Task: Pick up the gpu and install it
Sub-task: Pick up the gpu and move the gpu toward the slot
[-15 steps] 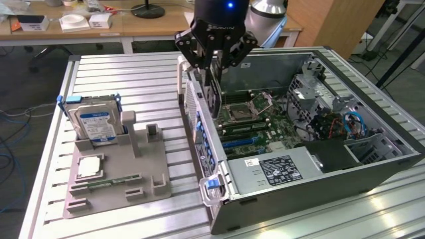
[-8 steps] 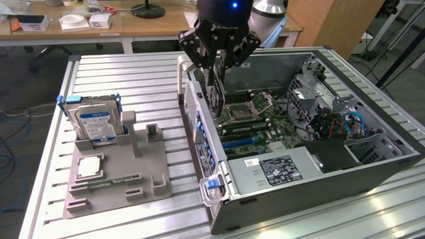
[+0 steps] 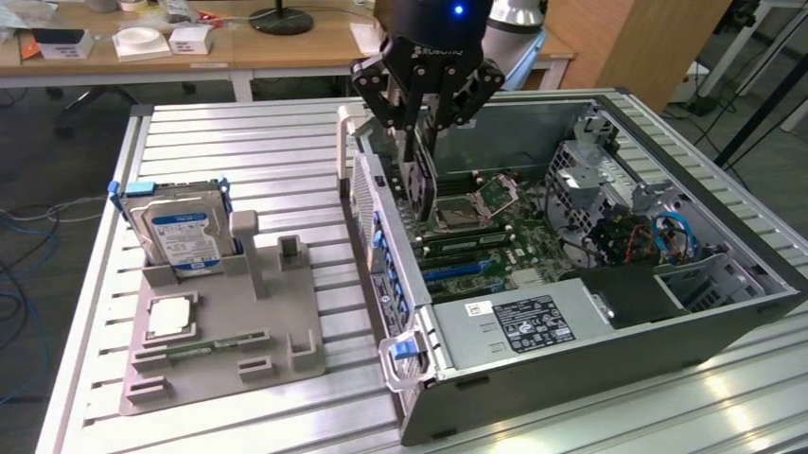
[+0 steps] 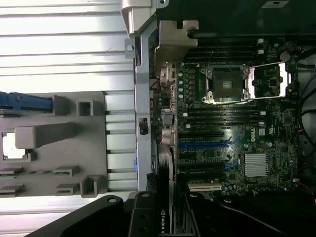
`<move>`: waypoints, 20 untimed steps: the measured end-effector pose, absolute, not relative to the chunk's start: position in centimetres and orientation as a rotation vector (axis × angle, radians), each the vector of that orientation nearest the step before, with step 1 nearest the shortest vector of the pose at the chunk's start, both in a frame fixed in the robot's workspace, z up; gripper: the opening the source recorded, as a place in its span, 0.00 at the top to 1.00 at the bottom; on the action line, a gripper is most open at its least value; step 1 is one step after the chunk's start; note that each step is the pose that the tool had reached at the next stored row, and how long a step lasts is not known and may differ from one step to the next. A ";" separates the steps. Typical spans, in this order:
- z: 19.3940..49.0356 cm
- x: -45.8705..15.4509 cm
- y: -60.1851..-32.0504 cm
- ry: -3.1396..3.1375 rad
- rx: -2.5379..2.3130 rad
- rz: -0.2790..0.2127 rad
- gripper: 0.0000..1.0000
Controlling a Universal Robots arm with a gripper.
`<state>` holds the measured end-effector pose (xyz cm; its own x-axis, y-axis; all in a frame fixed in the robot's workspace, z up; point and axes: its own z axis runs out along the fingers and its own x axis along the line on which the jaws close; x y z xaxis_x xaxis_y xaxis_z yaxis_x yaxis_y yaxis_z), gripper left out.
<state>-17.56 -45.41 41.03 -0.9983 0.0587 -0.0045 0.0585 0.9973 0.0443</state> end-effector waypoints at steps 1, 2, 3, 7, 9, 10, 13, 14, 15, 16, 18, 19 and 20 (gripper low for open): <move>41.0 -17.5 -45.4 3.134 0.092 0.069 0.74; 41.0 -17.4 -45.4 3.134 0.092 0.069 0.74; 41.0 -17.4 -45.4 3.134 0.092 0.069 0.74; 41.0 -17.0 -45.4 3.134 0.092 0.069 0.74; 41.0 -16.8 -45.4 3.134 0.092 0.069 0.74; 41.0 -16.8 -45.4 3.134 0.092 0.069 0.74; 41.0 -16.5 -45.4 3.134 0.092 0.069 0.74; 41.0 -16.4 -45.4 3.134 0.092 0.069 0.74; 41.0 -16.3 -45.4 3.134 0.092 0.069 0.74; 41.0 -16.2 -45.4 3.134 0.092 0.069 0.74; 41.0 -16.0 -45.4 3.134 0.092 0.069 0.74; 41.0 -15.9 -45.4 3.134 0.092 0.069 0.74; 41.0 -15.7 -45.4 3.134 0.092 0.069 0.74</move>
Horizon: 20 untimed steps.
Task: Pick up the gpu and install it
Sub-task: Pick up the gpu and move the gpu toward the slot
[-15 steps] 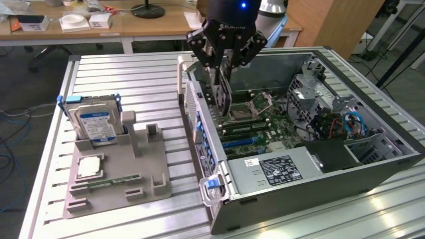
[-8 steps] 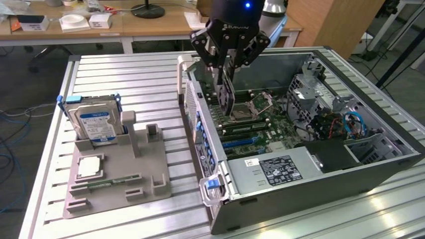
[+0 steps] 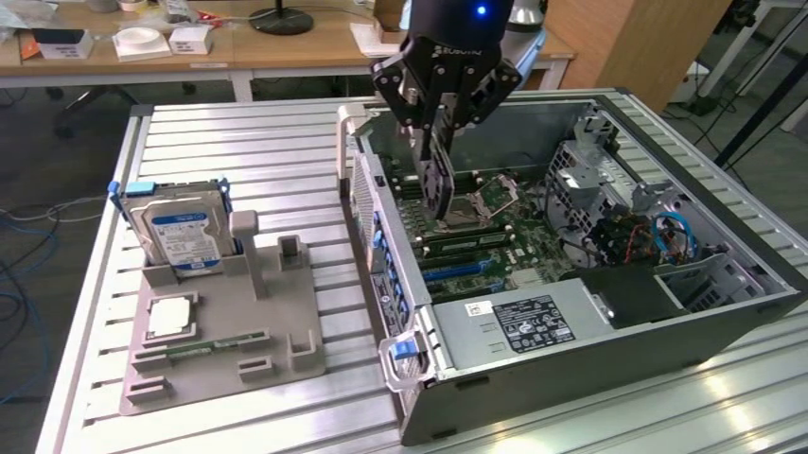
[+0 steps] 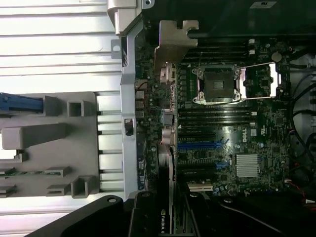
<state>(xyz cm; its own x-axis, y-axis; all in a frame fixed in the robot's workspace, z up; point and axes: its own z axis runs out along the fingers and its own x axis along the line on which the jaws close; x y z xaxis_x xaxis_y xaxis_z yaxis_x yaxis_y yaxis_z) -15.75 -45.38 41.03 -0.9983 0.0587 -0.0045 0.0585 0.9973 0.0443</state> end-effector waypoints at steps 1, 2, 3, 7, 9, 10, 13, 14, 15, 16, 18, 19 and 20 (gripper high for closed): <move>41.0 -15.6 -45.4 3.134 0.092 0.069 0.74; 41.0 -15.4 -45.4 3.134 0.092 0.069 0.74; 41.0 -15.3 -45.4 3.134 0.092 0.069 0.74; 41.0 -15.0 -45.4 3.134 0.092 0.069 0.74; 41.0 -14.8 -45.4 3.134 0.092 0.069 0.74; 41.0 -14.7 -45.3 3.134 0.092 0.069 0.74; 41.0 -14.4 -45.3 3.134 0.092 0.069 0.74; 41.0 -14.3 -45.3 3.134 0.092 0.069 0.74; 41.0 -14.2 -45.3 3.134 0.092 0.069 0.74; 41.0 -14.2 -45.3 3.134 0.092 0.069 0.74; 41.0 -14.0 -45.3 3.134 0.092 0.069 0.74; 41.0 -13.9 -45.3 3.134 0.092 0.069 0.74; 41.0 -13.8 -45.3 3.134 0.092 0.069 0.74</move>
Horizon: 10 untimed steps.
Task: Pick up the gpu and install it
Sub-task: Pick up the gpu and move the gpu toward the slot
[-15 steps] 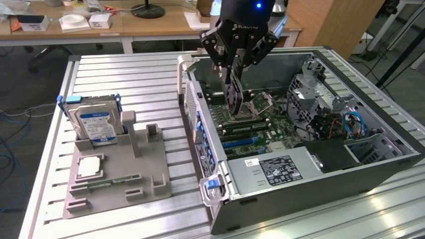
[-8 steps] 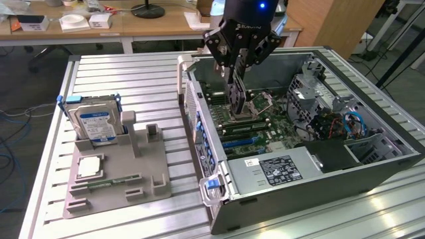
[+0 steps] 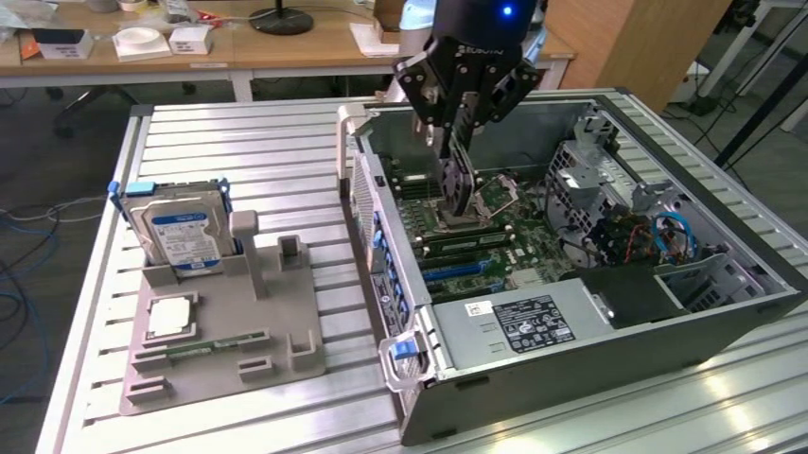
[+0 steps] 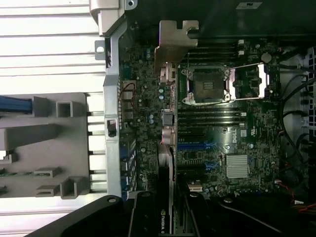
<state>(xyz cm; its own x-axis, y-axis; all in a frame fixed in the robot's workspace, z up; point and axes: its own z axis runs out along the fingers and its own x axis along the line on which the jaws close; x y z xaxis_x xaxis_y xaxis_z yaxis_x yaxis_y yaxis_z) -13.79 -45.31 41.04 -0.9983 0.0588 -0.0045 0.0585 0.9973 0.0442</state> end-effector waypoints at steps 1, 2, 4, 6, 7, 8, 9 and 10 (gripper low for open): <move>41.0 -13.6 -45.3 3.134 0.092 0.069 0.74; 41.0 -13.5 -45.3 3.134 0.092 0.069 0.74; 41.0 -13.2 -45.3 3.134 0.092 0.069 0.74; 41.0 -13.0 -45.3 3.134 0.092 0.069 0.74; 41.0 -12.9 -45.3 3.134 0.092 0.069 0.74; 41.0 -12.9 -45.3 3.134 0.092 0.069 0.74; 41.0 -12.9 -45.3 3.134 0.092 0.069 0.74; 41.0 -12.9 -45.2 3.134 0.092 0.069 0.74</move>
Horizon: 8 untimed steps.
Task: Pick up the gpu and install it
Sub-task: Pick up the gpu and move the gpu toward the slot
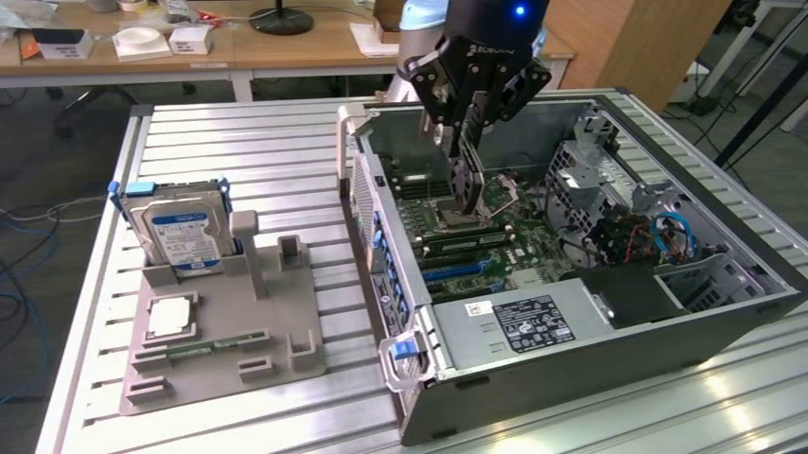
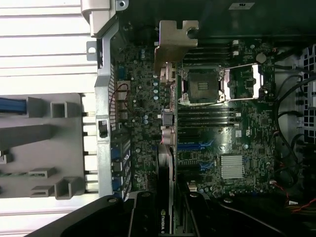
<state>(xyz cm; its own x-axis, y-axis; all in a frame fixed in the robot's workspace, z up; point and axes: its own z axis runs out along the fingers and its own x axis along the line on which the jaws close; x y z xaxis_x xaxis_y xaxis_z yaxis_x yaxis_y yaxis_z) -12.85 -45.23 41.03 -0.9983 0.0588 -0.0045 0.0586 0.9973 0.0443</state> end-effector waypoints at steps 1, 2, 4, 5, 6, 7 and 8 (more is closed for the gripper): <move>41.0 -12.8 -45.2 3.134 0.092 0.069 0.74; 41.0 -12.7 -45.2 3.134 0.092 0.069 0.74; 41.0 -12.6 -45.2 3.134 0.092 0.069 0.74; 41.0 -12.5 -45.1 3.134 0.092 0.069 0.74; 41.0 -12.4 -45.1 3.134 0.092 0.069 0.74; 41.0 -12.4 -45.1 3.134 0.092 0.069 0.74; 41.0 -12.4 -45.1 3.134 0.092 0.069 0.74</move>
